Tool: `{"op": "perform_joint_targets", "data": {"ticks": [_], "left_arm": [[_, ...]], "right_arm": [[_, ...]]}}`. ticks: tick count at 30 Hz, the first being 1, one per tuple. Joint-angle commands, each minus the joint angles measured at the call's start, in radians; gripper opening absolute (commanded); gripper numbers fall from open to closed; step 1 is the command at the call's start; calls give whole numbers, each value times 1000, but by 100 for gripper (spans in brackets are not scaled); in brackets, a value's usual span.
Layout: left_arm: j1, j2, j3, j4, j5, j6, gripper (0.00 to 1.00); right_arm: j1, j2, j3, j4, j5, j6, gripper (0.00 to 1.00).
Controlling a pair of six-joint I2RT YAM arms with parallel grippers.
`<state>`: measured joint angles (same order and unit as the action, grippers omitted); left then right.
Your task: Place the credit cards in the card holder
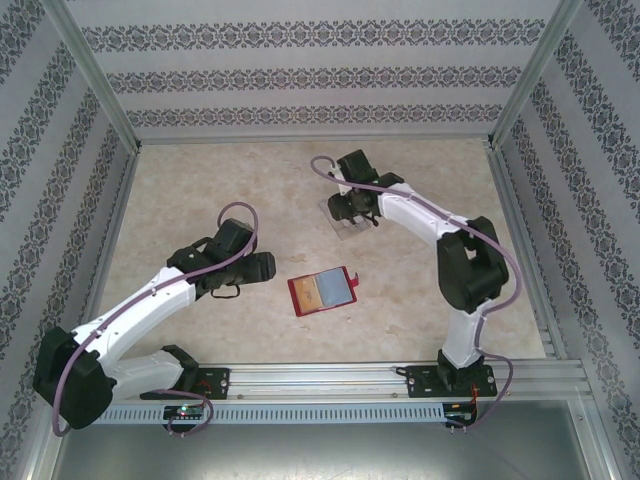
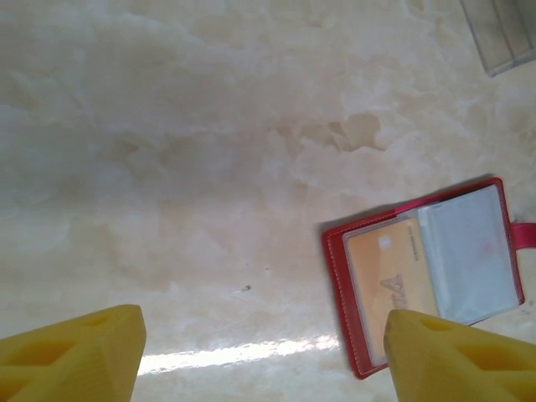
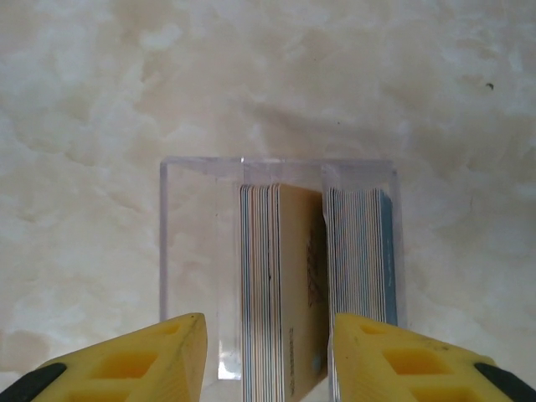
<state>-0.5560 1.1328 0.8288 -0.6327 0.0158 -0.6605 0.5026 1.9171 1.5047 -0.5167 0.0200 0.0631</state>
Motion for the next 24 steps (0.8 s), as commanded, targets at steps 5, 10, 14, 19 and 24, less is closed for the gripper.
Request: {"op": "perform_joint_targets", "data": {"ticks": [5,10,14,19,24], "left_arm": [[-2,-52,-16,-57,-51,8,93],[-2,-62,-17,-69,-61,13,95],[-2,-61,-20,-68,-50,20,95],[-1,-65,-34,-45,-35,16,95],[-1,-64,-33,-43,-31,12,95]], "right_arm": [[28,111,108,-129,159,-90,46],[34,155,134,-147,189,-102,46],[54,163,138,-144,299,-108,46],[73,145,141,-129,391,-120,46],[92,123,134,-107,464,-148,44]]}}
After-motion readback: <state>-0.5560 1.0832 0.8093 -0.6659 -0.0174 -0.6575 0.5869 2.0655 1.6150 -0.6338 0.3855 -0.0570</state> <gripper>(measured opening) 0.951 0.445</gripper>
